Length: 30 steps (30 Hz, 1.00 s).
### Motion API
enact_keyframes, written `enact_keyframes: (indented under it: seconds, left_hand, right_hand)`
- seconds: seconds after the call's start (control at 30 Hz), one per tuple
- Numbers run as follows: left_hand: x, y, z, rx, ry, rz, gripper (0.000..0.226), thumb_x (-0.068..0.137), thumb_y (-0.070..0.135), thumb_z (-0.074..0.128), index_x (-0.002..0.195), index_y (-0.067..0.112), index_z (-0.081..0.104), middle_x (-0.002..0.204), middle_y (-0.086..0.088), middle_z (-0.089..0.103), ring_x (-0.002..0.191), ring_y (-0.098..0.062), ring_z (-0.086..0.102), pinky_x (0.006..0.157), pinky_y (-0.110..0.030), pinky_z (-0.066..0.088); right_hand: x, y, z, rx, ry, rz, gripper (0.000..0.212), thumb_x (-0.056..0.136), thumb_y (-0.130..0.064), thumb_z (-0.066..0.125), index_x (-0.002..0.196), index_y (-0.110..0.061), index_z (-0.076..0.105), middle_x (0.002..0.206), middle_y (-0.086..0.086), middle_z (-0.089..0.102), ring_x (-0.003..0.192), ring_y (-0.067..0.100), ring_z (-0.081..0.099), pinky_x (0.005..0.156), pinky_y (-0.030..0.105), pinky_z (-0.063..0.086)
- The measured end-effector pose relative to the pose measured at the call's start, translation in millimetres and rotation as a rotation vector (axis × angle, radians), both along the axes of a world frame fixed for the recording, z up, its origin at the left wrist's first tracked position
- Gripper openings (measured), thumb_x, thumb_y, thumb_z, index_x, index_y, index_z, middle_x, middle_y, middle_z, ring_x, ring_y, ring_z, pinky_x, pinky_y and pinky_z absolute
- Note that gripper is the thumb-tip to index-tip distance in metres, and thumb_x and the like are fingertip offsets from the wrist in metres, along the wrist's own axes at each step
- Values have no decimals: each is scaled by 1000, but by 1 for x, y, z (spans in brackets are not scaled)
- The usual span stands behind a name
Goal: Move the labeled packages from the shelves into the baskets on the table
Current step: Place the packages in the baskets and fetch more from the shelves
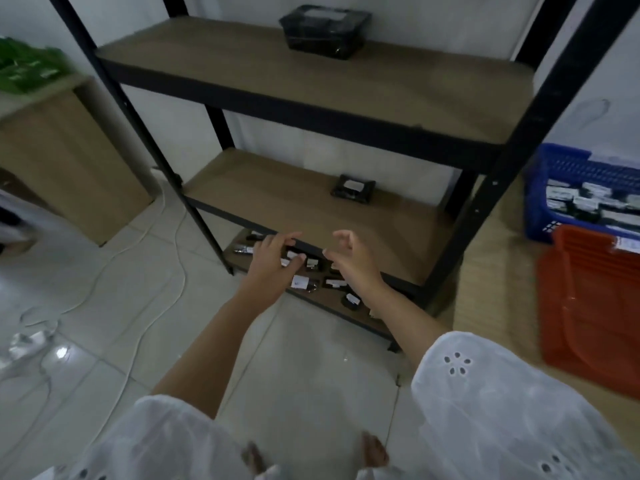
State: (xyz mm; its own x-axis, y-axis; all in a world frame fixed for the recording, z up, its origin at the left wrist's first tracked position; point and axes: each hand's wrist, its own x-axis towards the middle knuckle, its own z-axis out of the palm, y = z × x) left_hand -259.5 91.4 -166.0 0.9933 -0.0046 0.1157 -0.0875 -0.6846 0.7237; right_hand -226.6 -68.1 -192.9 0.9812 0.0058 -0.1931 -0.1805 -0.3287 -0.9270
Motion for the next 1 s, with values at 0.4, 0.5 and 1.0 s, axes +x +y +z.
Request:
enact_keyframes:
  seconds: [0.4,0.5,1.0]
  left_hand:
    - [91,84,-19,7,127,-402,38,93,28,56,130,32,48,129,3,49,125,-16,35,96,-26,26]
    - [99,85,-34,25,155,-449,38,93,26,56,130,29,49,129,0,50,125,-18,38,98,-27,29]
    - [157,76,-350,-217,348,-307,32,92,15,57,124,19,55,121,-5,57,120,-24,47,105,-48,36]
  right_hand:
    - [17,68,-20,-2,49,-408,38,85,-27,64,120,-29,50,130,0,50,115,16,48,96,40,47]
    - [12,68,-38,-23,48,-447,36,83,-30,66,115,-27,52,119,1,55,114,20,50,97,39,45]
    - [65,60,-340,-127,192,-545,39,83,-28,67,120,-21,55,119,8,54,108,21,55,89,31,47]
